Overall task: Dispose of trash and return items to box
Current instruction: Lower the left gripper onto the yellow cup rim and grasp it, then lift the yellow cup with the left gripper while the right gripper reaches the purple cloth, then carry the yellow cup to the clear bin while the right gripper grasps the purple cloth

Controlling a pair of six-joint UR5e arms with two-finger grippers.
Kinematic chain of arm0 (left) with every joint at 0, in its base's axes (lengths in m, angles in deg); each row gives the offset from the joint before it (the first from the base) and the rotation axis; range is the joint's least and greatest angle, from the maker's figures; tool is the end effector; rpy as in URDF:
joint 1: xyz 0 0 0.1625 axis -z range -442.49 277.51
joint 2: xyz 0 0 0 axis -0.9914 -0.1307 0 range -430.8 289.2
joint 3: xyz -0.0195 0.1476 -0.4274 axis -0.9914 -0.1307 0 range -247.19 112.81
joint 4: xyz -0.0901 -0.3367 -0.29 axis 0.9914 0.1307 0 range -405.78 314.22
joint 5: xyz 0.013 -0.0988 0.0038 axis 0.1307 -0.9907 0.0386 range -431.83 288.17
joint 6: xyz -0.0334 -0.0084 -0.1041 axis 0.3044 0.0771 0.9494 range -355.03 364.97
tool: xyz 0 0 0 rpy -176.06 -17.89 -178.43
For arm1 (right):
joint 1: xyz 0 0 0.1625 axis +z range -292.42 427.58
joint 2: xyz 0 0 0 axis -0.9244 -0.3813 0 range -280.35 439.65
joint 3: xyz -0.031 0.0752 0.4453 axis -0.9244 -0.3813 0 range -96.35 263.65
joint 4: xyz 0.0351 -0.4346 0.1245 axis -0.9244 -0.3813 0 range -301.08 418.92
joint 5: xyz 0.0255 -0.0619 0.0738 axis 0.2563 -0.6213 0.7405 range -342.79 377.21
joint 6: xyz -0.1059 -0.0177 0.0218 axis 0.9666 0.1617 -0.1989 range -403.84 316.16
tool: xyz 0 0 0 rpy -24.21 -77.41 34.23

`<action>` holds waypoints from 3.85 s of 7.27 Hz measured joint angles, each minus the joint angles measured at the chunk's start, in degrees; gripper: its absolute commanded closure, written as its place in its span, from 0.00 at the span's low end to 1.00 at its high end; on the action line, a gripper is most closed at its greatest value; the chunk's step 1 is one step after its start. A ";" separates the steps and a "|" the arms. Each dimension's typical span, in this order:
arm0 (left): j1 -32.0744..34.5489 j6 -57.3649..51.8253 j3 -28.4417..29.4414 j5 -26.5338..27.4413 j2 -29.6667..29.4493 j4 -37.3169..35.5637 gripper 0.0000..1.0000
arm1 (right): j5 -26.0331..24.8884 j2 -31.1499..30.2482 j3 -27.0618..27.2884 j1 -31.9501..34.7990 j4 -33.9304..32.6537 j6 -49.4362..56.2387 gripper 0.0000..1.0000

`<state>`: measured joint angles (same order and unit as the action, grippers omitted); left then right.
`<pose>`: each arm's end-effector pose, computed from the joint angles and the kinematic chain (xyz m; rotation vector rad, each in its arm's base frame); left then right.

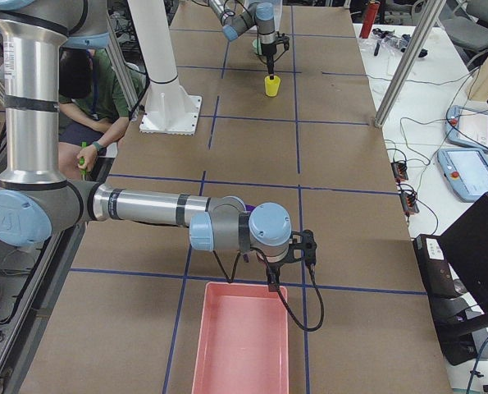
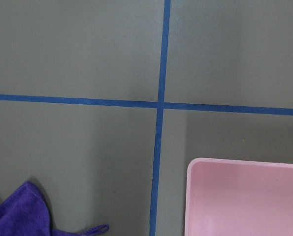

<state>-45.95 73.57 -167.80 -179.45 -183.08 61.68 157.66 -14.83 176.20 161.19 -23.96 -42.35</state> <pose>0.4863 -0.4851 0.3359 0.1706 0.9015 -0.1102 0.0804 -0.4993 0.6889 0.1235 -0.8753 -0.0054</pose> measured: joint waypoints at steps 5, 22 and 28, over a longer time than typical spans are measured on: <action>-0.06 0.65 1.28 -0.10 -0.23 1.63 1.00 | 1.18 0.00 0.24 0.00 -0.07 0.00 0.00; 47.61 -69.27 -0.01 -11.86 6.80 -18.12 1.00 | -22.33 -9.93 10.83 -47.25 30.24 -64.15 1.00; 52.40 -79.99 6.74 -12.02 10.10 -14.06 1.00 | -19.45 -10.40 20.47 -45.32 23.55 -63.79 1.00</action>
<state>6.44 -6.42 -161.05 -191.47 -172.98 47.62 138.21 -25.24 196.67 115.87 -0.41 -106.14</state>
